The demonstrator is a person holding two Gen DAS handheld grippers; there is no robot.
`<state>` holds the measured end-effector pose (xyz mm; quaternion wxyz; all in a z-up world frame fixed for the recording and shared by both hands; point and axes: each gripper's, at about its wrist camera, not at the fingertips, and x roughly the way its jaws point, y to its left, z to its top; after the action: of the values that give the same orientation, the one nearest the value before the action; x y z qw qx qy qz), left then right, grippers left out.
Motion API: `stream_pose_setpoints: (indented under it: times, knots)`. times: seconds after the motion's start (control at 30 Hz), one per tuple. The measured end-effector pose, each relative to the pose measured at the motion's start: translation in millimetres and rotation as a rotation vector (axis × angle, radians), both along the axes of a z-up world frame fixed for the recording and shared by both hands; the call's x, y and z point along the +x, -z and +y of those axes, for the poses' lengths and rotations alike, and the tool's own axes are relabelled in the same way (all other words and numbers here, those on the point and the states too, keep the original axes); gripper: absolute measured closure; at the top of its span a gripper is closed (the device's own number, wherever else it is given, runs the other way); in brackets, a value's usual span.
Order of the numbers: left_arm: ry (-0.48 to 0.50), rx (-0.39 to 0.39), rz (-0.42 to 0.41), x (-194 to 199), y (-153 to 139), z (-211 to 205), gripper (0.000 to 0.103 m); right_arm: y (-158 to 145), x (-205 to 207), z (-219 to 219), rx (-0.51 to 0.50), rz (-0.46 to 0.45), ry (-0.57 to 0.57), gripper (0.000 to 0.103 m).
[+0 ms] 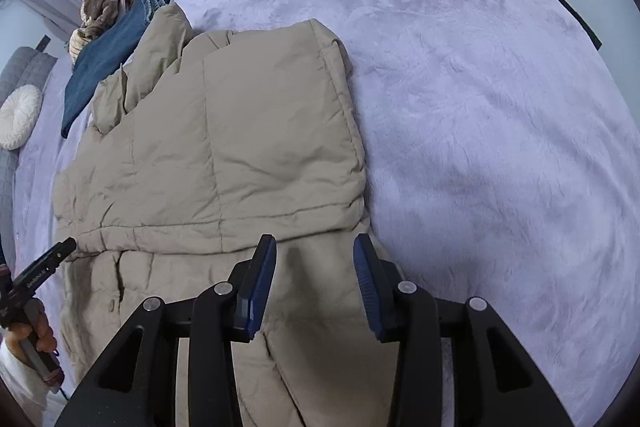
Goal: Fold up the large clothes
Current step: 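Fold the collar end down over the jacket body with both tools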
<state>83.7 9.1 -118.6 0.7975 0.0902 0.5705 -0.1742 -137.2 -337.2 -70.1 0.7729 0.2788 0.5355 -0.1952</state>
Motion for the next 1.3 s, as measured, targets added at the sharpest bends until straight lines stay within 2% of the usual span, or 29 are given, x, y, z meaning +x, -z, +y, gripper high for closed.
stream_pose_setpoints:
  times: [0.07, 0.13, 0.17, 0.2, 0.23, 0.43, 0.47, 0.57, 0.63, 0.93, 1.0, 1.3]
  knots:
    - [-0.002, -0.001, 0.015, -9, -6, 0, 0.041, -4, -8, 2, 0.034, -0.003, 0.022, 0.048]
    - [-0.003, -0.006, 0.039, -17, -10, 1, 0.041, -8, -15, 5, 0.059, -0.007, 0.031, 0.046]
    - [-0.009, -0.009, 0.055, -21, -12, 1, 0.031, -10, -16, 7, 0.064, -0.005, 0.031, 0.044]
    - [-0.016, -0.012, 0.059, -25, -14, 2, 0.013, -12, -18, 9, 0.067, -0.002, 0.029, 0.042]
    - [-0.027, -0.02, 0.049, -30, -19, 3, 0.009, -15, -21, 11, 0.072, -0.004, 0.03, 0.038]
    - [-0.027, -0.012, 0.046, -53, -35, 1, 0.008, -25, -33, 18, 0.088, -0.004, 0.022, 0.036]
    - [-0.027, -0.013, 0.056, -57, -37, -1, 0.0, -27, -35, 18, 0.09, -0.008, 0.021, 0.036]
    - [-0.023, -0.019, 0.069, -68, -44, -3, 0.0, -34, -42, 22, 0.09, -0.017, 0.016, 0.033]
    - [-0.023, -0.011, 0.067, -79, -50, -5, 0.0, -37, -46, 23, 0.101, -0.029, 0.012, 0.021]
    - [-0.107, 0.014, 0.055, -118, -60, 6, 0.0, -38, -59, 35, 0.181, -0.042, -0.063, 0.02]
    - [-0.106, 0.007, 0.086, -126, -58, 9, 0.0, -38, -60, 39, 0.179, -0.038, -0.082, 0.02]
    - [-0.098, 0.013, 0.098, -153, -57, 29, 0.0, -43, -71, 63, 0.177, -0.067, -0.066, 0.02]
